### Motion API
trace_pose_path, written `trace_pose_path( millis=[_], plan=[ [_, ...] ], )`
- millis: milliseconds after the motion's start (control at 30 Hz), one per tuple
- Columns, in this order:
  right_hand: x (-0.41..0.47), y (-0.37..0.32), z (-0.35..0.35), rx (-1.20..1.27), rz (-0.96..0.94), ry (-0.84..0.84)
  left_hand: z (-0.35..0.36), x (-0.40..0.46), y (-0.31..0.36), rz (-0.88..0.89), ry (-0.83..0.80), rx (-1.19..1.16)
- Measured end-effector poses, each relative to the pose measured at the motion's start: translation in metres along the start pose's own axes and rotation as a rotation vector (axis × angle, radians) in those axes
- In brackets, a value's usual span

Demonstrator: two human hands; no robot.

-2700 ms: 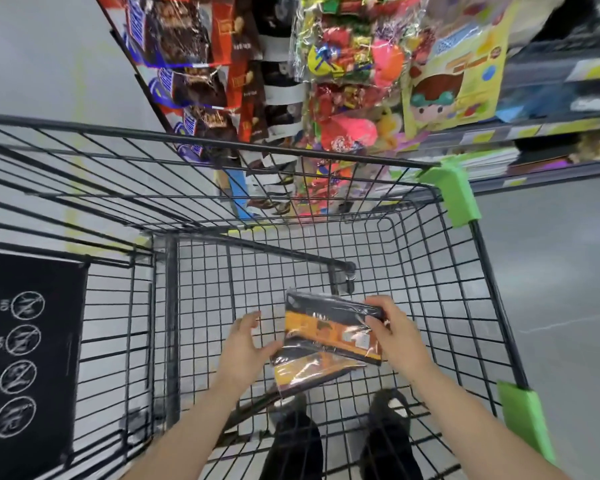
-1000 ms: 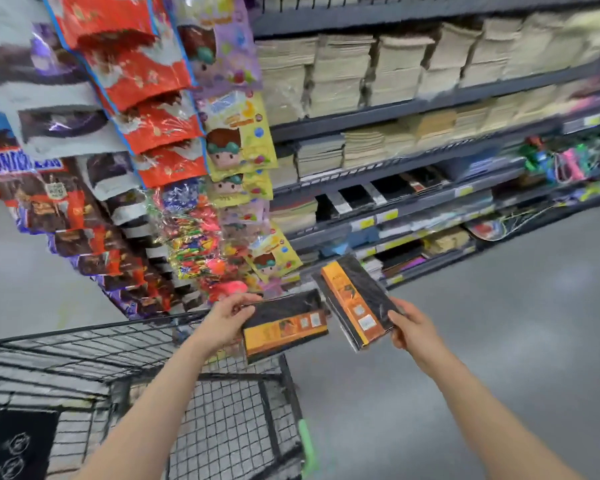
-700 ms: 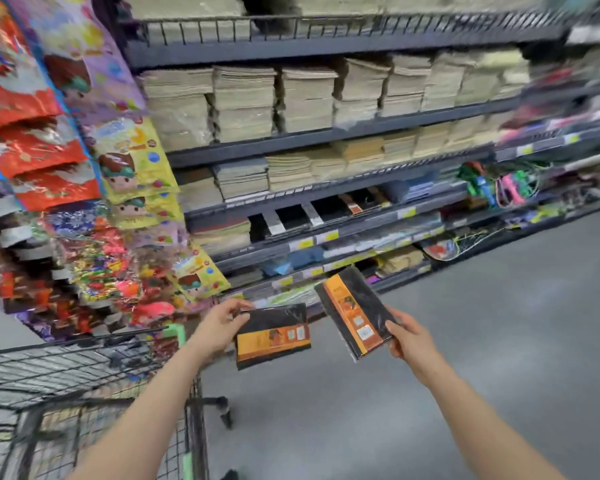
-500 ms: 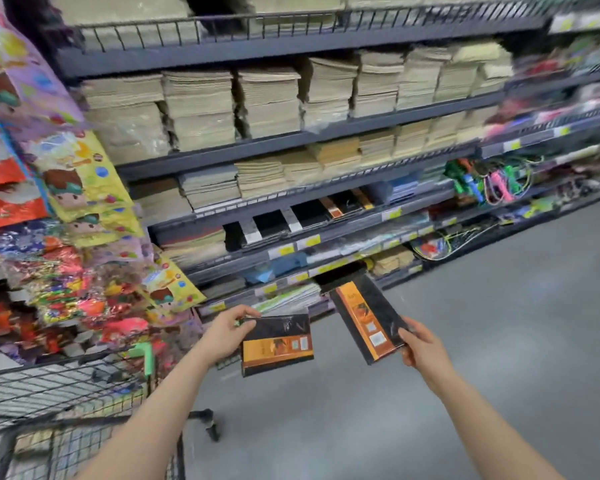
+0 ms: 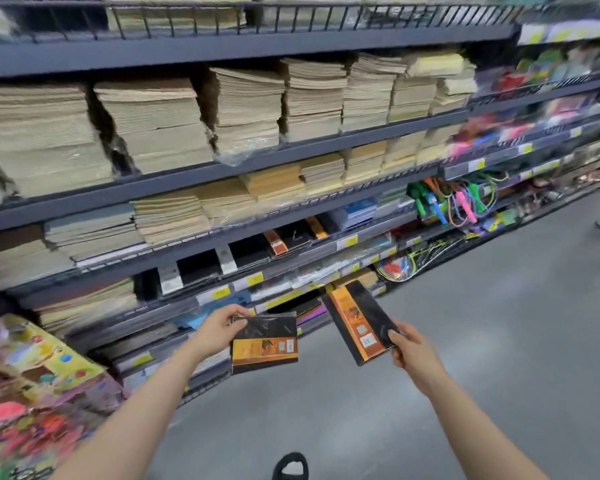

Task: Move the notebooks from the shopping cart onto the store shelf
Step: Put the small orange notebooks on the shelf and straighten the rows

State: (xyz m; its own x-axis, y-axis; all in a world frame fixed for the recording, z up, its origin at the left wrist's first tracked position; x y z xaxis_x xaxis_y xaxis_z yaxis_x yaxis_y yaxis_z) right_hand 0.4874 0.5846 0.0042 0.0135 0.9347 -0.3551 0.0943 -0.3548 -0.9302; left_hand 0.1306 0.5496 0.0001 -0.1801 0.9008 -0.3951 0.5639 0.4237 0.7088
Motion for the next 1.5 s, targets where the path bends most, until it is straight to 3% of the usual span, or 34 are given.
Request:
trace_pose_path(
  millis=[300, 467, 800, 933, 1200, 1367, 1500],
  plan=[
    [0.115, -0.052, -0.033, 0.055, 0.002, -0.103, 0.017, 0.094, 0.091, -0.027, 0.043, -0.038],
    [0.186, -0.064, -0.049, 0.030, 0.040, -0.270, 0.044, 0.117, 0.115, -0.089, 0.143, -0.055],
    [0.303, -0.059, -0.023, 0.123, 0.114, -0.398, 0.065, 0.135, 0.114, -0.195, 0.303, -0.151],
    [0.351, -0.029, 0.011, 0.147, 0.055, -0.395, 0.071, 0.176, 0.090, -0.122, 0.377, -0.163],
    [0.439, -0.012, 0.108, 0.024, -0.268, -0.473, 0.087, 0.259, 0.049, 0.117, 0.533, -0.354],
    [0.460, 0.001, 0.124, -0.496, -0.796, -0.289, 0.102, 0.287, 0.031, 0.260, 0.607, -0.327],
    [0.452, 0.000, 0.130, -0.697, -1.026, -0.130, 0.105, 0.291, 0.024, 0.305, 0.662, -0.299]
  ],
)
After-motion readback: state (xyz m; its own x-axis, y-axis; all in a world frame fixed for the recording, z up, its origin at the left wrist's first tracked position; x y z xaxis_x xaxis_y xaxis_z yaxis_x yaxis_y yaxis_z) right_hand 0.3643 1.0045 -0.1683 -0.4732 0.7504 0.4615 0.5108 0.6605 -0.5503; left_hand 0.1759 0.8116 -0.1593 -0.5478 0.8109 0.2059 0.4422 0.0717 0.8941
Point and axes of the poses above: each hand's wrist, its own x-axis towards the middle knuckle, its own z-axis out of the palm, y = z × x, the point moved 5 cm from there along x, towards the middle knuckle, and after that the axes turned 8 degrees about -z, right-handed, at the moved point
